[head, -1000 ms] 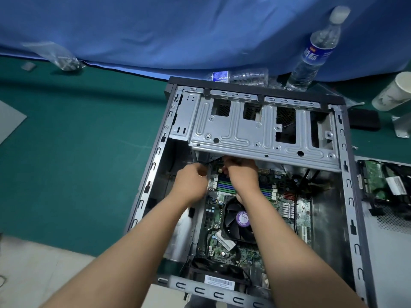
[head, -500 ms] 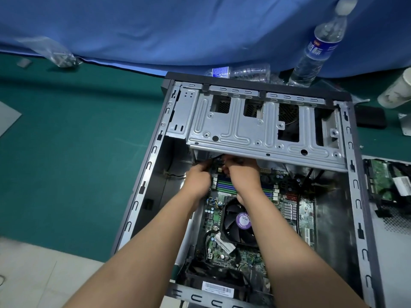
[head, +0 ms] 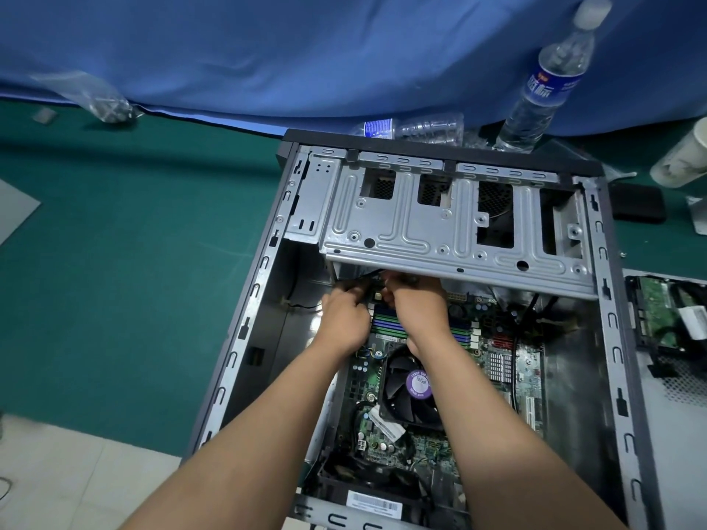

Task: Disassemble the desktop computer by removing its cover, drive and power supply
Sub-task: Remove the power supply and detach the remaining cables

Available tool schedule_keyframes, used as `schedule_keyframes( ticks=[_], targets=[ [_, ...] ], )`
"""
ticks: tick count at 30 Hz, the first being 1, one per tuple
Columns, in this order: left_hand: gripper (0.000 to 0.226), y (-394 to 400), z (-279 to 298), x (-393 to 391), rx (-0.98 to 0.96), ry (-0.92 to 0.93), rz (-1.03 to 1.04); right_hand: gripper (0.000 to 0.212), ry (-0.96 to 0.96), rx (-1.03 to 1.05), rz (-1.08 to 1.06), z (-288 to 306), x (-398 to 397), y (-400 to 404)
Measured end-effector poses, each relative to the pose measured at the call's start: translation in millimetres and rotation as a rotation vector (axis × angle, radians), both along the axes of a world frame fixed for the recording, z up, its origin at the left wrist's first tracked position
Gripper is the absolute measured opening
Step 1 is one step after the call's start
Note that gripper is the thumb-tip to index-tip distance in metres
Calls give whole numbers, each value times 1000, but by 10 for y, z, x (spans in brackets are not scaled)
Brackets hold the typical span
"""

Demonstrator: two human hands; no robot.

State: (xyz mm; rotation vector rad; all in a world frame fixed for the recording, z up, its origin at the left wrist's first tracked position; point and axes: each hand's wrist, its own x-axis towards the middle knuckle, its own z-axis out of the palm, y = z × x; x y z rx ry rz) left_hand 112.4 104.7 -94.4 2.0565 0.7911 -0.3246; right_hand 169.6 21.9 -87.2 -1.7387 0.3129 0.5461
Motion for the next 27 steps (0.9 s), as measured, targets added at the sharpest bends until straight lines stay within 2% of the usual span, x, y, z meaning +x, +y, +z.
schedule_keyframes(
  ticks=[4, 8, 12, 14, 17, 20, 27],
  targets=[
    [57, -17, 33, 11, -120, -42, 136, 8, 6, 6, -9, 32, -5, -20],
    [54, -23, 86, 5, -201, -79, 229, 5, 20, 17, -3, 93, -17, -37],
    [42, -19, 168, -11, -118, -107, 272, 8, 57, 66, -11, 191, -24, -48],
    [36, -10, 204, -14, -49, -104, 288, 15, 79, 81, -18, 248, -34, -64],
    [23, 14, 257, -14, 29, -111, 272, 25, 155, 106, -43, 328, -55, -98],
    [12, 34, 326, -33, 62, -149, 209, 27, 188, 126, -43, 402, -81, -149],
    [4, 36, 579, -149, 41, -227, 21, 23, 92, 144, -116, 629, -213, -385]
  ],
)
